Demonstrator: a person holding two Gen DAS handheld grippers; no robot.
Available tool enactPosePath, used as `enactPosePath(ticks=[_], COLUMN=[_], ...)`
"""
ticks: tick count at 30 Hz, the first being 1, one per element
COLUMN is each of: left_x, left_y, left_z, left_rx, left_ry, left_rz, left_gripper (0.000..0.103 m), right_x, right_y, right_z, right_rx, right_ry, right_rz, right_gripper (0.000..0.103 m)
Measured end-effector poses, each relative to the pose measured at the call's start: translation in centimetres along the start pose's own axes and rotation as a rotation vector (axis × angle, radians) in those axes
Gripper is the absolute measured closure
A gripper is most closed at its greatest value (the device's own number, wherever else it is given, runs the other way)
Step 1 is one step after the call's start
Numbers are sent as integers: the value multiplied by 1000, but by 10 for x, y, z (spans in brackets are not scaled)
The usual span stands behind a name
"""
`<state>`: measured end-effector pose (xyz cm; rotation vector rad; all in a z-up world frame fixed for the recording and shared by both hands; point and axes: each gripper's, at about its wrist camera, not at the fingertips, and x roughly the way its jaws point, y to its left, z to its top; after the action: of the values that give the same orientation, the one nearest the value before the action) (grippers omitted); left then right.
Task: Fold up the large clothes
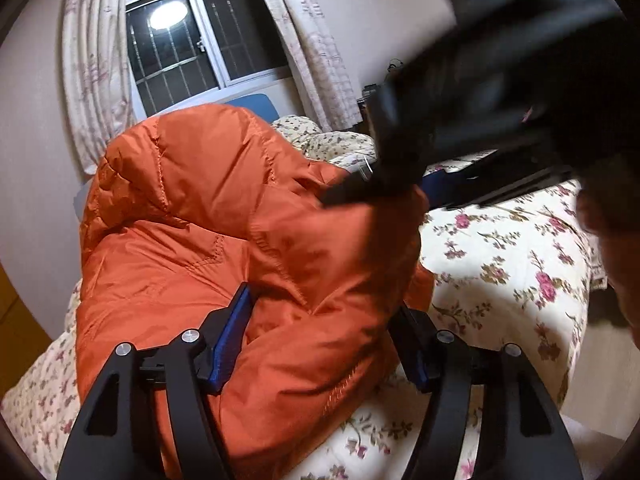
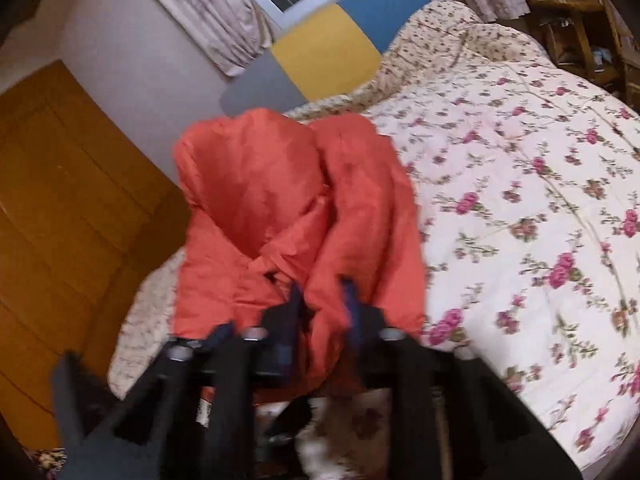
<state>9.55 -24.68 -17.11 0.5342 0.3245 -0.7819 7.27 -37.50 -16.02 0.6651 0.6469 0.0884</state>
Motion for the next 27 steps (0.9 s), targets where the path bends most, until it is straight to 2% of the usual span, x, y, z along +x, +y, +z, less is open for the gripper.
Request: enactPosePath(ticks=[3, 7, 10, 12, 14, 17, 19, 20, 22, 24, 27], left_x=[-15, -42, -57, -61, -57, -38, -28, -20, -3, 14, 23], left_y=[4, 15, 38, 61, 89, 137, 163, 177, 195, 202, 195], left_z=[-4, -12, -17, -20, -19, -20, -20, -19, -16, -12, -2], left_rx=[18, -49, -130, -196, -261, -399, -514, -573, -645, -671, -644], left_ry=[-16, -41, -61, -72, -72, -26, -3, 12, 47, 81, 84], left_rz=[-33, -51, -2, 69, 145, 261, 296, 311, 308, 277, 254], left_gripper=[39, 39, 39, 39, 39, 39, 39, 39, 39, 39, 39], right_x=[5, 19, 23, 21, 19, 15, 13, 14, 10, -4, -30], right_y=[-11, -29, -40, -39, -34, -28, -27, -26, -26, -21, -1], right_z=[-10, -25, -35, -36, -32, -27, -24, -21, -16, -9, 6], right_rx=[-11, 5, 32, 38, 23, -2, 2, 5, 15, 19, -26], right_ry=[10, 6, -18, -25, -30, -31, -31, -30, -44, -104, -233], right_rz=[-77, -136, -138, -135, -138, -146, -148, -149, -153, -138, -82], right_gripper=[92, 93, 93, 91, 91, 89, 85, 80, 71, 70, 70])
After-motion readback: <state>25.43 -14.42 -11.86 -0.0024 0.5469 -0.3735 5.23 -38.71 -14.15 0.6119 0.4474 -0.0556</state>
